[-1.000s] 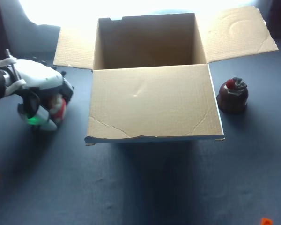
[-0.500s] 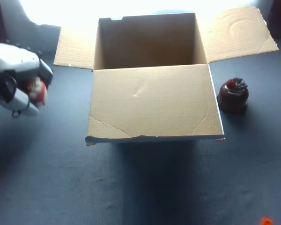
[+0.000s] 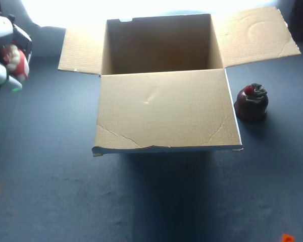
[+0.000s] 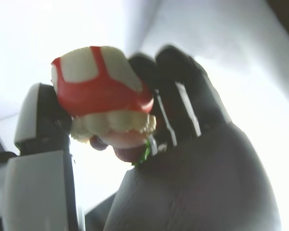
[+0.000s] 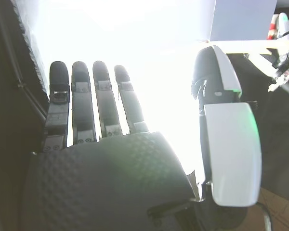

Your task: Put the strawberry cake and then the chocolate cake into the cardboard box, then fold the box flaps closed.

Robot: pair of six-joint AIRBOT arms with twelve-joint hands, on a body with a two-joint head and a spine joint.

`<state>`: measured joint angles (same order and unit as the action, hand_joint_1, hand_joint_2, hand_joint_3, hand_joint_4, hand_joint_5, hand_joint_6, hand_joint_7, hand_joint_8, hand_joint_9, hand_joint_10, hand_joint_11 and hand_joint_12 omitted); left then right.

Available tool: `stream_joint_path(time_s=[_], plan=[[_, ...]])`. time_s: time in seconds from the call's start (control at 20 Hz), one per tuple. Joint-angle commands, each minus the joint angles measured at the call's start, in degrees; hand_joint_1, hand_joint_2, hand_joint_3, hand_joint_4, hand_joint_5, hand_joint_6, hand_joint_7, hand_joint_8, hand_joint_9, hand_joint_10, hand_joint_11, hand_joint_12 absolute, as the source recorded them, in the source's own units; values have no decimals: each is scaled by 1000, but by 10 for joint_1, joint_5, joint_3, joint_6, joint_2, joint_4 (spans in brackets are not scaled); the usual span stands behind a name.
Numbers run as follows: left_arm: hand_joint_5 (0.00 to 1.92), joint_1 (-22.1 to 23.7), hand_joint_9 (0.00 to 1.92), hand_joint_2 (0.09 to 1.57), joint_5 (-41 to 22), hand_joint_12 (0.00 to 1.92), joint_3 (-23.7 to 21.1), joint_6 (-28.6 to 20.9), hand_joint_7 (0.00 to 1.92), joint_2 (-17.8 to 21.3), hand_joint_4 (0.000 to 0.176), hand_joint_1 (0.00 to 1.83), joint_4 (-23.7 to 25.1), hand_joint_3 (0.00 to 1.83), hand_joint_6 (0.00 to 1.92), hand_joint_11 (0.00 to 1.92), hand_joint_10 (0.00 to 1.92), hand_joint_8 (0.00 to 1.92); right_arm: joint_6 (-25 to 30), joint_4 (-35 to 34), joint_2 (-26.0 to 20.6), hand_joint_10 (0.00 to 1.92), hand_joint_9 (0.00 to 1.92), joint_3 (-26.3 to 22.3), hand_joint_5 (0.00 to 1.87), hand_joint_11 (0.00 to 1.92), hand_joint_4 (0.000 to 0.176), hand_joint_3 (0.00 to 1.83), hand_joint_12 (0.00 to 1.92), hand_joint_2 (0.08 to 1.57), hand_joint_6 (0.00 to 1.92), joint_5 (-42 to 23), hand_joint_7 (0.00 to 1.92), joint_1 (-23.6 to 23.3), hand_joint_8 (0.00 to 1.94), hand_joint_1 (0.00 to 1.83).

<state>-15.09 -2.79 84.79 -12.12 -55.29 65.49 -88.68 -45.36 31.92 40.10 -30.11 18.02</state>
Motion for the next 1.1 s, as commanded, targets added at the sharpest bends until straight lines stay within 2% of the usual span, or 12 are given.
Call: stream_joint_path(time_s=[0.0,0.15,0.3,0.45,0.55,0.65,0.75,0.9,1.05], plan=[[671,14,612,1254,-18,1921,-2,0,792,10,0,1150,-1,0,1364,384,1642,1441,2,16,-6,5,213,0,158,0,0,0,746,1112,4,-60,216,-9,1,385],[692,44,593,1259,-24,1921,-6,0,746,17,0,1142,-1,1,1328,399,1681,1520,2,16,-6,3,208,0,174,0,0,0,689,1117,6,-60,210,-9,0,391],[698,73,618,1243,-29,1921,-8,0,797,24,0,1159,-1,0,1299,370,1617,1450,2,16,-6,1,205,-1,134,0,0,1,730,1121,0,-60,191,-9,1,398],[683,97,607,1258,-32,1921,-8,0,760,28,0,1146,-1,1,1316,382,1651,1512,2,16,-6,7,222,-1,164,0,0,1,789,1123,10,-60,210,-9,4,366],[653,112,587,1271,-41,1921,-8,0,744,30,0,1134,-1,4,1364,359,1653,1530,2,17,-6,5,219,-1,171,0,0,2,723,1130,8,-61,209,-9,1,350],[701,127,628,1246,-48,1900,-11,0,786,31,0,1153,-1,0,1303,373,1610,1463,2,17,-6,2,212,-1,162,0,0,6,710,1140,3,-61,204,-9,0,343],[673,143,596,1261,-58,1920,-16,-8,756,31,0,1140,-1,4,1347,358,1650,1505,2,17,-6,9,233,-1,179,0,0,1,778,1133,7,-61,219,-9,3,393],[694,163,551,1265,-79,1921,-26,-23,728,31,0,1149,-1,1,1281,339,1684,1573,2,17,-6,0,197,-1,174,0,0,3,754,1142,3,-61,190,-10,0,391],[718,176,595,1239,-98,1916,-40,-43,793,31,0,1166,-1,0,1246,345,1612,1473,2,18,-6,7,212,-1,208,0,0,2,809,1141,14,-67,200,-10,1,414]])
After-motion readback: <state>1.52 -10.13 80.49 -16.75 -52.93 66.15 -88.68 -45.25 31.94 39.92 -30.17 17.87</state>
